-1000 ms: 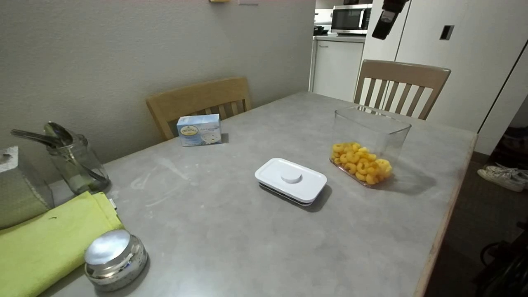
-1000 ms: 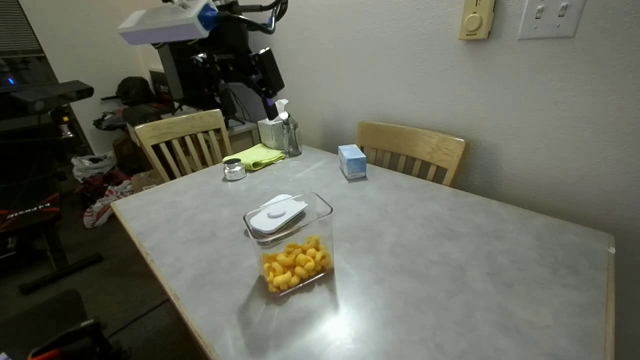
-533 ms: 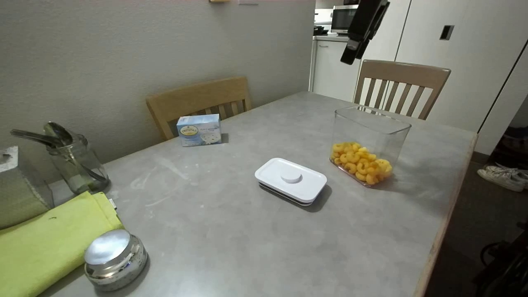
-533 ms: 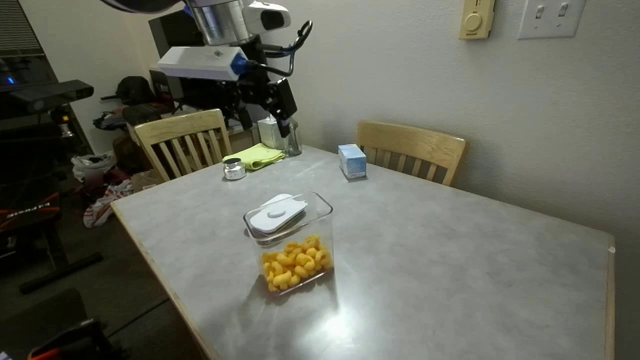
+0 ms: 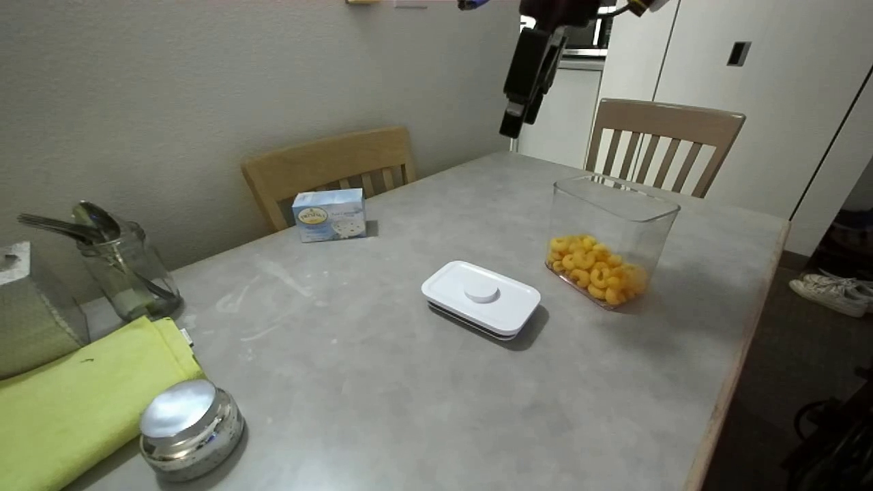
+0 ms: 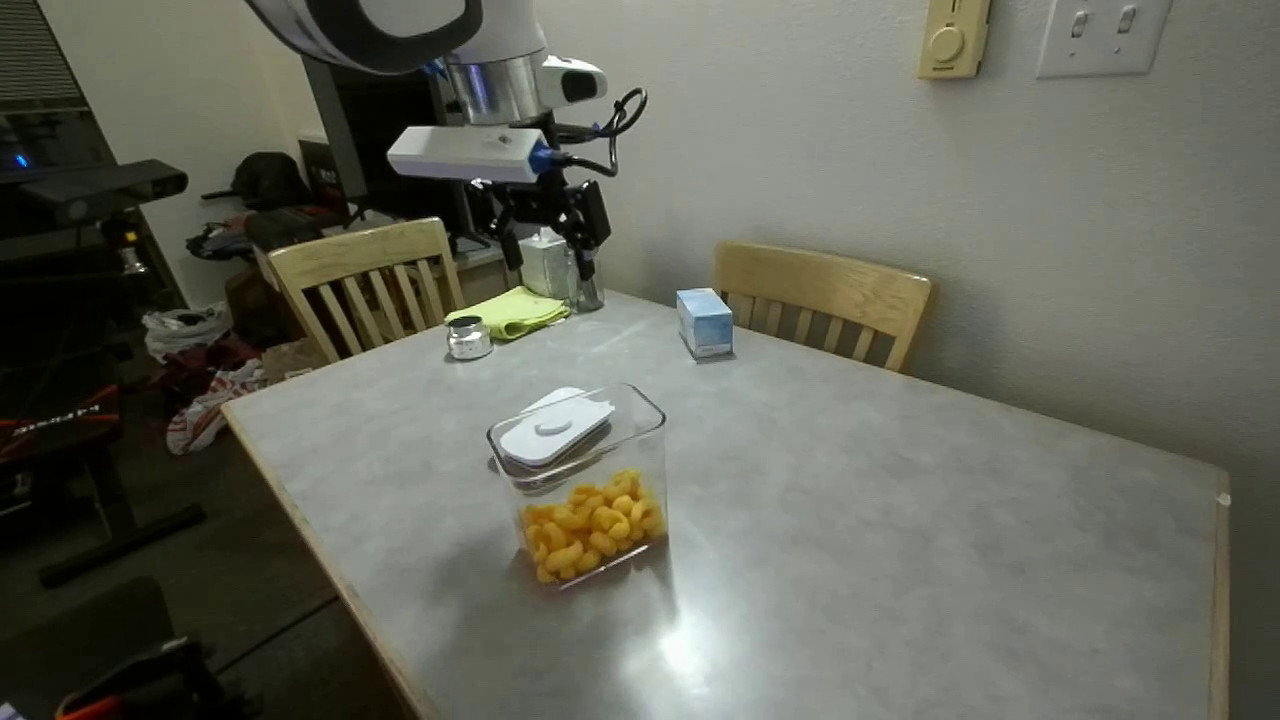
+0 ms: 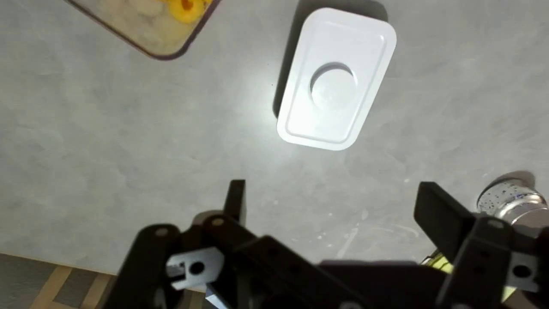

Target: Put the white lid on the storage container then push the button on the lid

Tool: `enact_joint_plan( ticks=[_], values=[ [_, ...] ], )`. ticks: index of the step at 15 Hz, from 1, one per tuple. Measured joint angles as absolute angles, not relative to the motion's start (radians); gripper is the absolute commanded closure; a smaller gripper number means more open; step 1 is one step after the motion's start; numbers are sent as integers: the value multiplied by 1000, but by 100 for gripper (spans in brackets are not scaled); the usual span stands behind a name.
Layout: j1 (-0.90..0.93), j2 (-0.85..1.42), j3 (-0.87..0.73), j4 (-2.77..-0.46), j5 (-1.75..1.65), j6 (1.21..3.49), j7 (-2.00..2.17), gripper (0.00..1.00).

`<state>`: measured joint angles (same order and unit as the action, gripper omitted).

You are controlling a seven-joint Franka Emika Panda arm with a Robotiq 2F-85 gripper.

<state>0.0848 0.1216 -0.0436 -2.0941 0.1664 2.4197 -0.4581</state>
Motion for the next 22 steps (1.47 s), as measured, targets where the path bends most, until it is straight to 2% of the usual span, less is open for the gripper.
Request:
enact_joint_plan(
  ticks=[9, 22],
  values=[
    [36, 388, 39, -1896, 188, 2375, -365, 0],
    [6, 418, 74, -1895, 213, 2331, -363, 0]
  ],
)
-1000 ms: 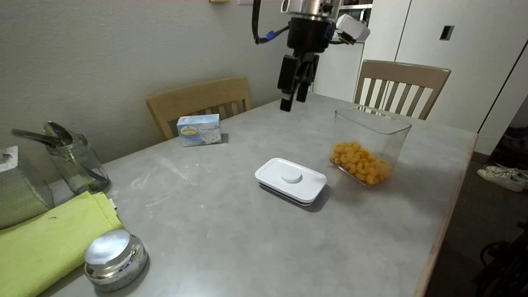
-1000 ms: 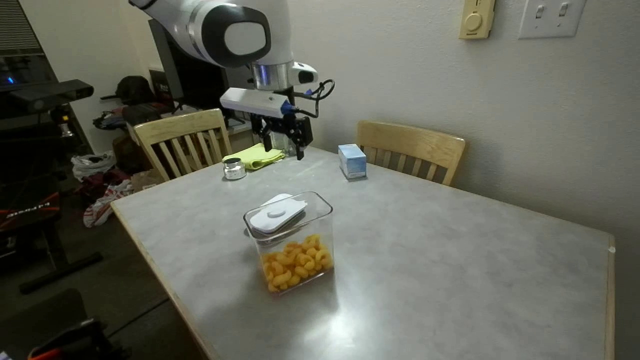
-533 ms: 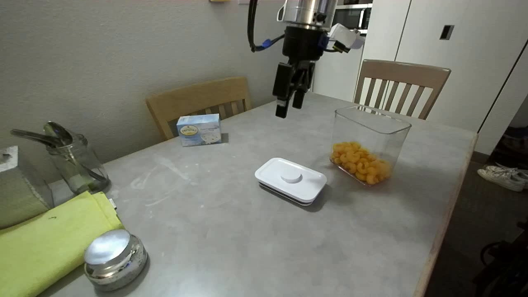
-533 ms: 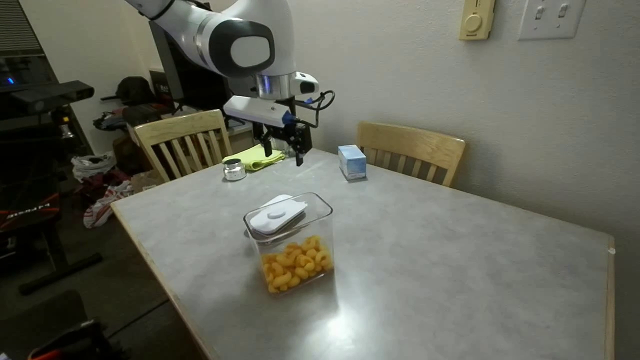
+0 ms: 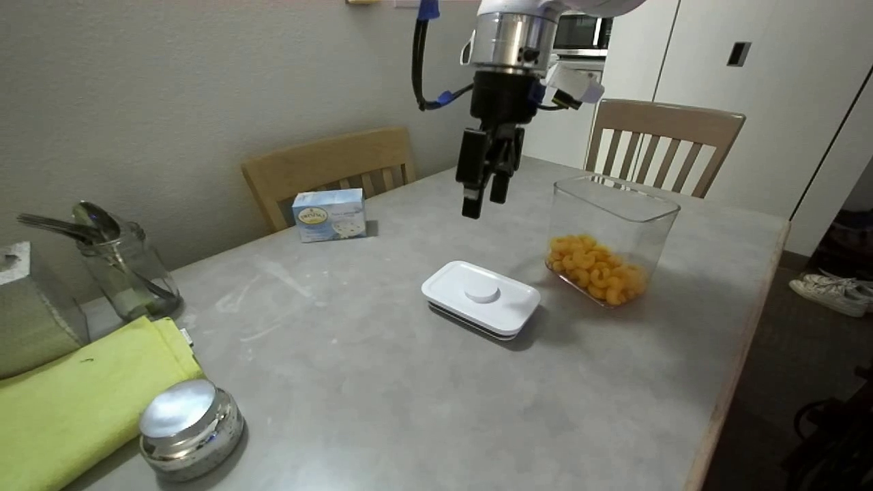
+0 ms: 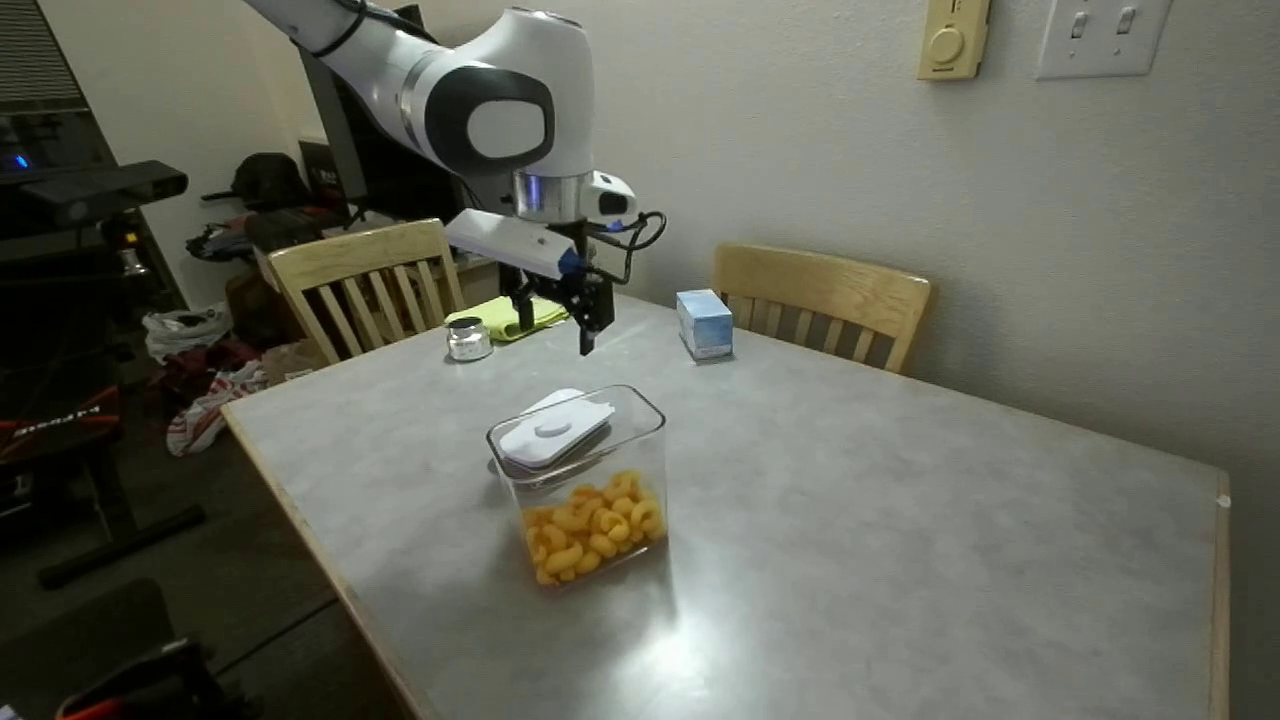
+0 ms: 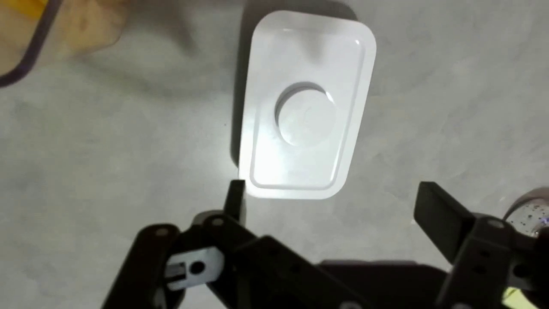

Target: Put the white lid on the storage container then push the button on the lid

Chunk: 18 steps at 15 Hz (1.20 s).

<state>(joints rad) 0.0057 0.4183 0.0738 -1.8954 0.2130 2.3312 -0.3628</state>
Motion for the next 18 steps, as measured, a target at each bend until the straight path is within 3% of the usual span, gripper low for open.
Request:
enact_joint_plan(
  ticks=[18],
  values=[
    [8, 701, 86, -1563, 124, 2003, -248, 0]
  ],
)
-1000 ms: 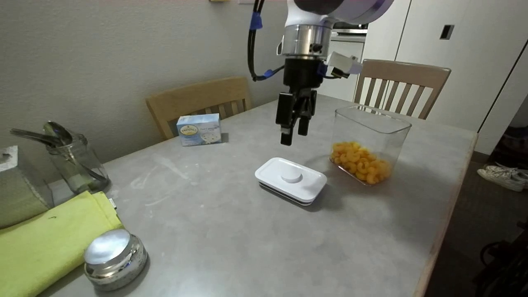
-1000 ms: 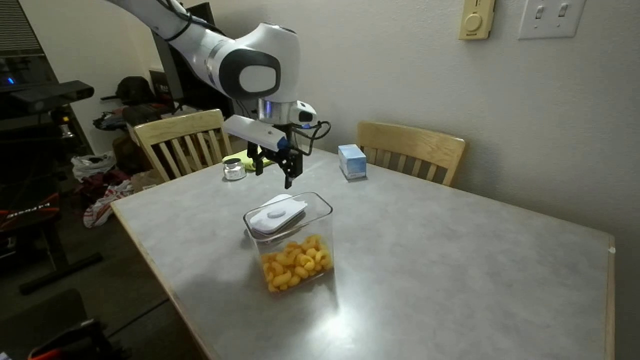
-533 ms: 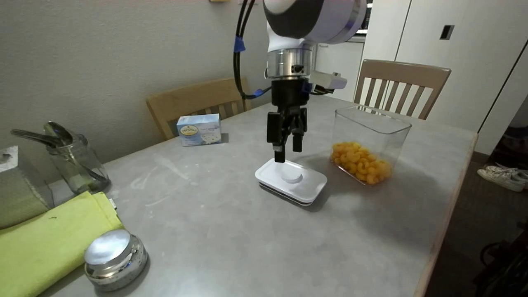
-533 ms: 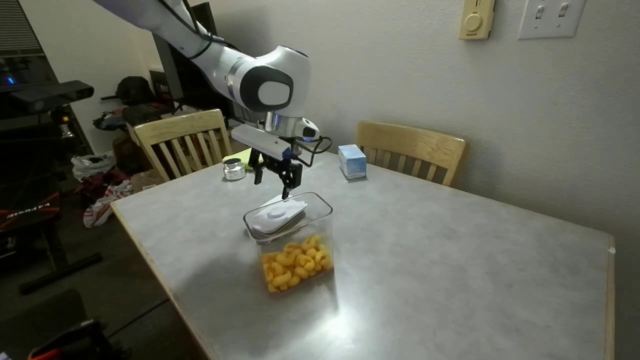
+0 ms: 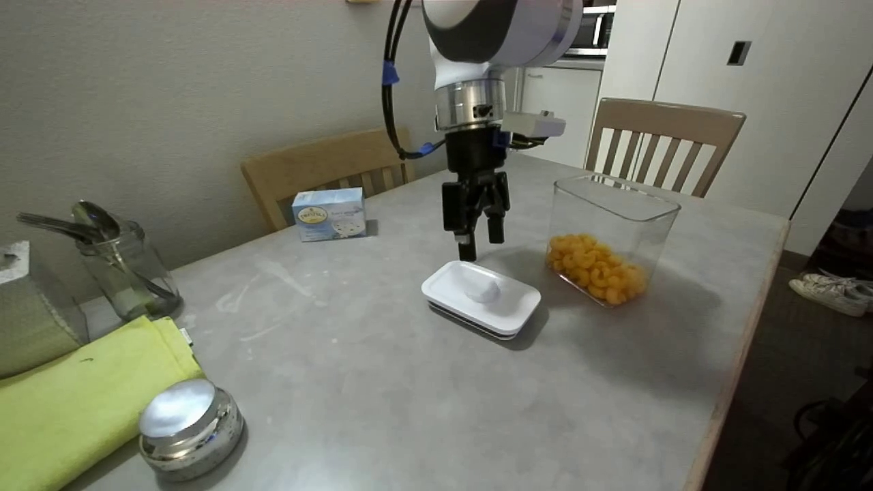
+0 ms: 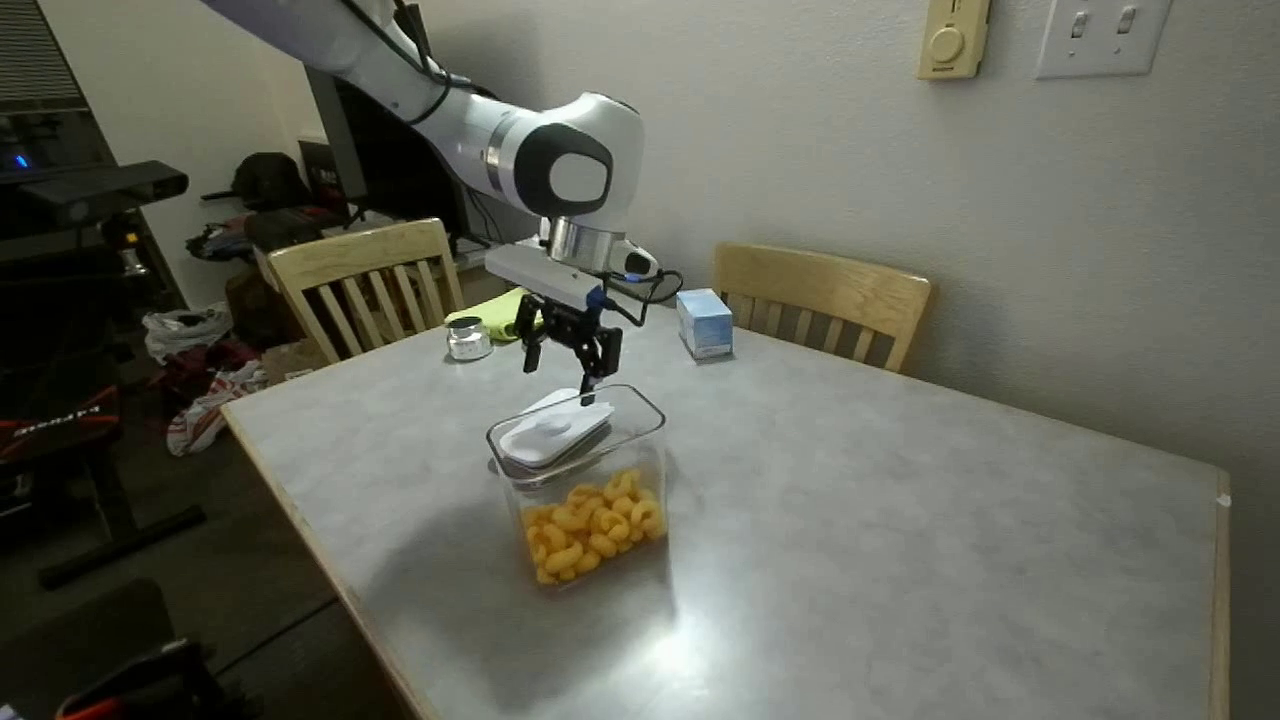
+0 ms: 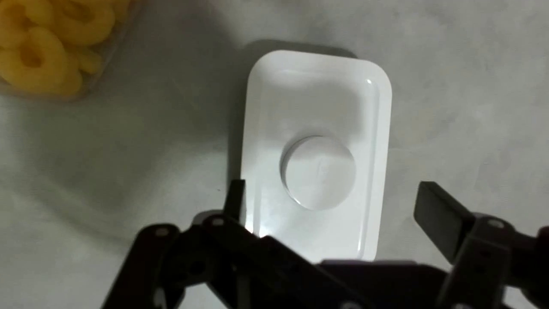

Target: Put the white lid on the storage container then push the button on the lid

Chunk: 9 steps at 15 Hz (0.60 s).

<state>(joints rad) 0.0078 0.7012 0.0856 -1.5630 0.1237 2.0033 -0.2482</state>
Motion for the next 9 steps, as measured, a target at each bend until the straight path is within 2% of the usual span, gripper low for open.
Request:
enact_joint_plan(
  ticks=[9],
  values=[
    [27, 827, 100, -1478, 122, 1997, -239, 0]
  ],
)
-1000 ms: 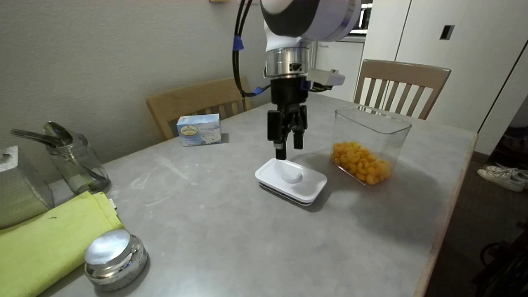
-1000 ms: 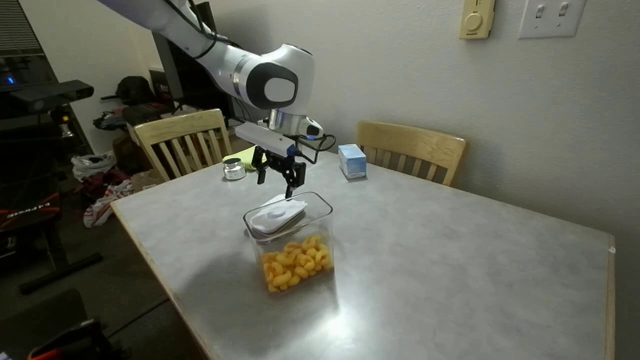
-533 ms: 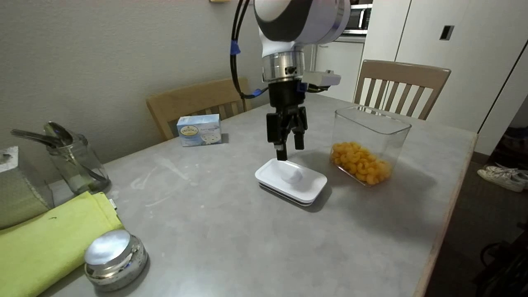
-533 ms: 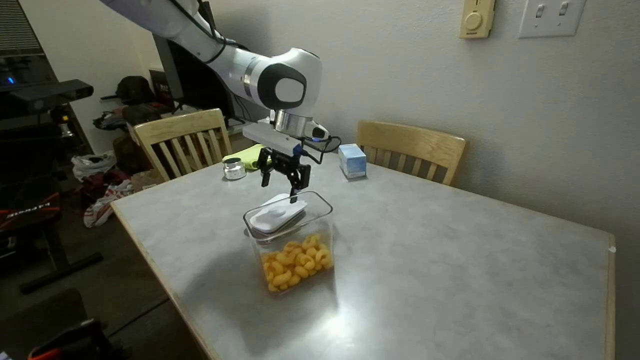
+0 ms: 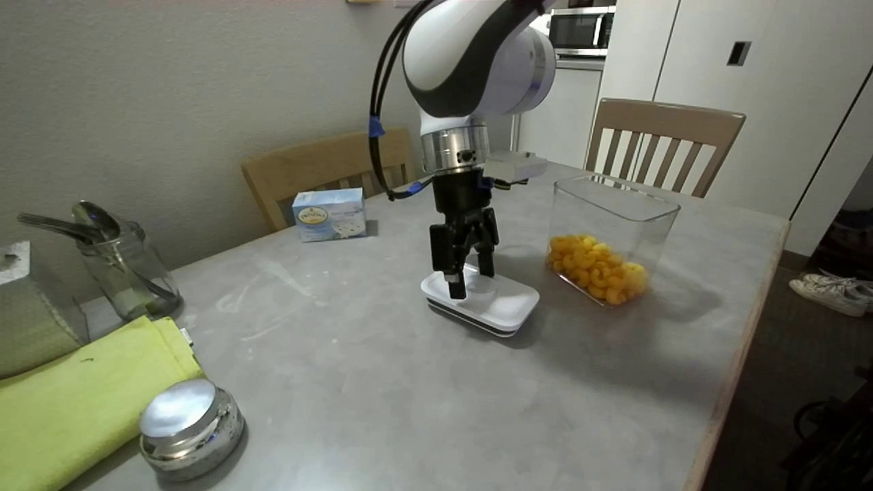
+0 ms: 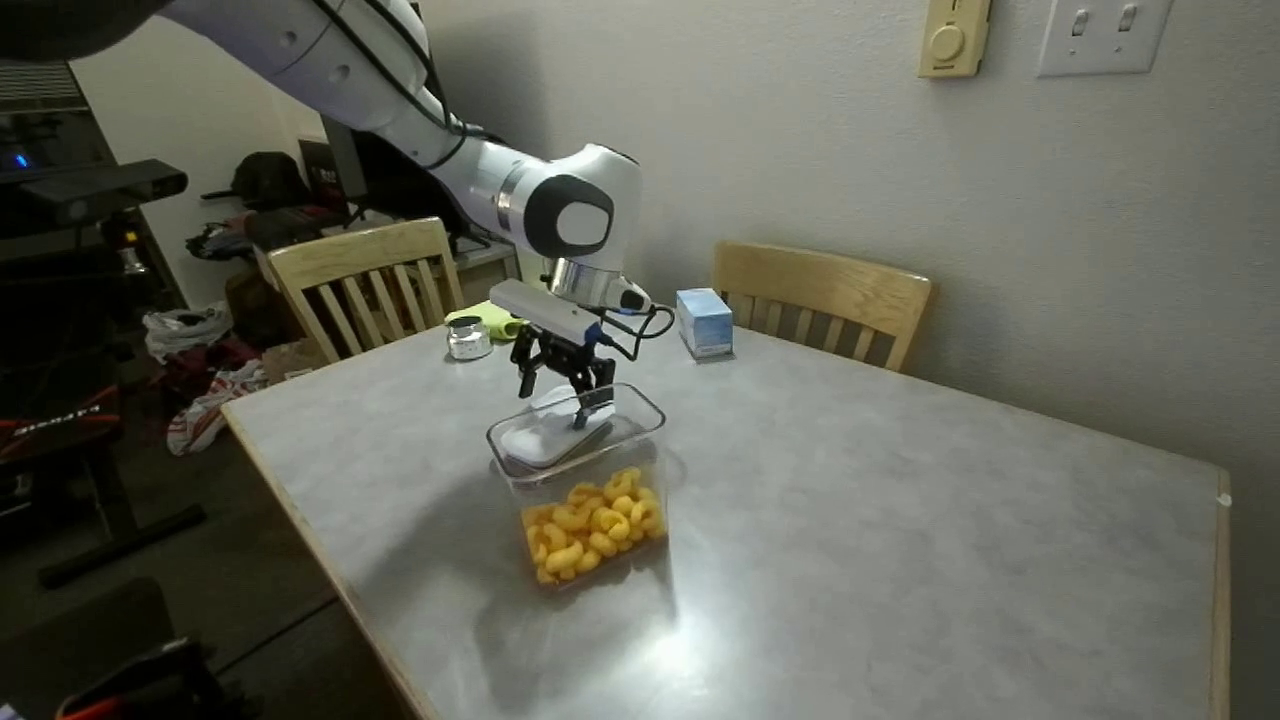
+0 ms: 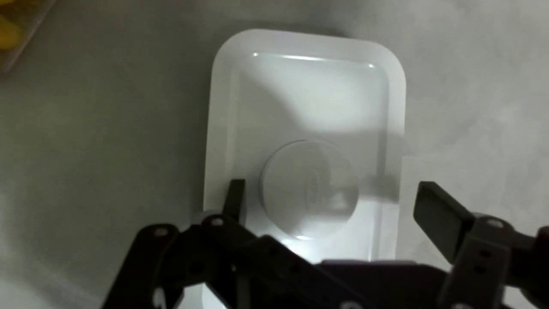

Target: Put the white lid on the storage container then push the button on the lid

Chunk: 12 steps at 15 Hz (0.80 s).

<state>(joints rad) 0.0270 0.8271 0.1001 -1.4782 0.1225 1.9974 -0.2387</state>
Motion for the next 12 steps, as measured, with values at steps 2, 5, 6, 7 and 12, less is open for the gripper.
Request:
enact_joint_plan(
  ticks=[2, 5, 6, 7, 12],
  values=[
    [27, 830, 98, -1469, 118, 1997, -232, 0],
    [27, 830, 96, -1461, 99, 1997, -199, 2],
    [28, 830, 96, -1459, 92, 1997, -187, 5],
    [28, 830, 96, -1456, 87, 1997, -177, 4],
    [33, 829, 95, -1451, 67, 1997, -142, 1]
  ],
)
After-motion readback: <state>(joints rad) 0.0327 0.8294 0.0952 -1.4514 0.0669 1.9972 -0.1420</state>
